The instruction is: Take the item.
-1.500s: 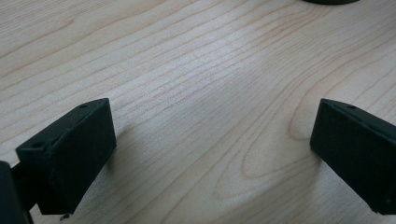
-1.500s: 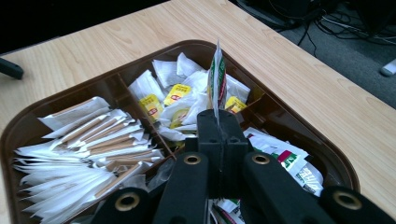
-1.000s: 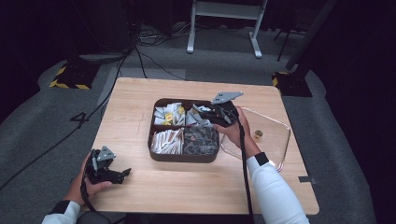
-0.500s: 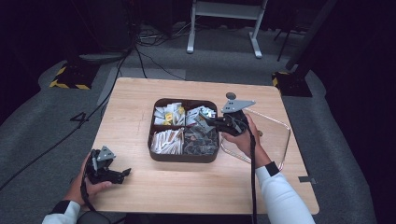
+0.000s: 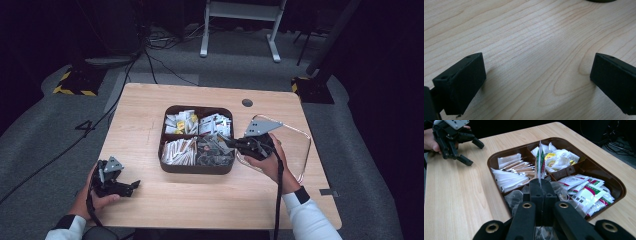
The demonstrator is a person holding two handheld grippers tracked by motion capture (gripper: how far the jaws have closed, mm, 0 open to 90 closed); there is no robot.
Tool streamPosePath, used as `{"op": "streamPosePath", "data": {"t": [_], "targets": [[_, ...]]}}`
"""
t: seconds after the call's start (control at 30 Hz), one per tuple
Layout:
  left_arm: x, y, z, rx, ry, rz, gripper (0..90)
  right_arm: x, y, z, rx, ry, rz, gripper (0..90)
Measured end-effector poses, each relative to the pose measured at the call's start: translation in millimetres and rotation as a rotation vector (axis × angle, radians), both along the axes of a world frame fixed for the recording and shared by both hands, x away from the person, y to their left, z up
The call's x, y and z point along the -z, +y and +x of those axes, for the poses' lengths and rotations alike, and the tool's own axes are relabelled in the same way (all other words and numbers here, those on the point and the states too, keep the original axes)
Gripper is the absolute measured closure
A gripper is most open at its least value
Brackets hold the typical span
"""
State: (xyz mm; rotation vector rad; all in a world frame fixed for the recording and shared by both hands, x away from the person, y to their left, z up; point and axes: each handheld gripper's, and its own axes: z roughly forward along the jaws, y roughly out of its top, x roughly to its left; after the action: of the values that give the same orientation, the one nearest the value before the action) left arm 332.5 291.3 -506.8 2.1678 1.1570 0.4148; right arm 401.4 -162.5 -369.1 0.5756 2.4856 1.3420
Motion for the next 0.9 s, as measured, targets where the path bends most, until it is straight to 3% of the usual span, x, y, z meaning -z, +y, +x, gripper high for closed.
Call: {"op": "streamPosePath", "data": {"t": [0.47, 0.9], "targets": [[0.0, 0.0, -0.1, -0.001, 0.000, 0.000, 0.4, 14.5, -12.3, -26.8, -0.038, 0.022, 0.009, 90.0], [-0.1, -0.1, -0.3, -0.004, 0.000, 0.001, 0.4, 25.1, -8.7, -50.2, -0.097, 0.038, -0.017, 90.0]]}}
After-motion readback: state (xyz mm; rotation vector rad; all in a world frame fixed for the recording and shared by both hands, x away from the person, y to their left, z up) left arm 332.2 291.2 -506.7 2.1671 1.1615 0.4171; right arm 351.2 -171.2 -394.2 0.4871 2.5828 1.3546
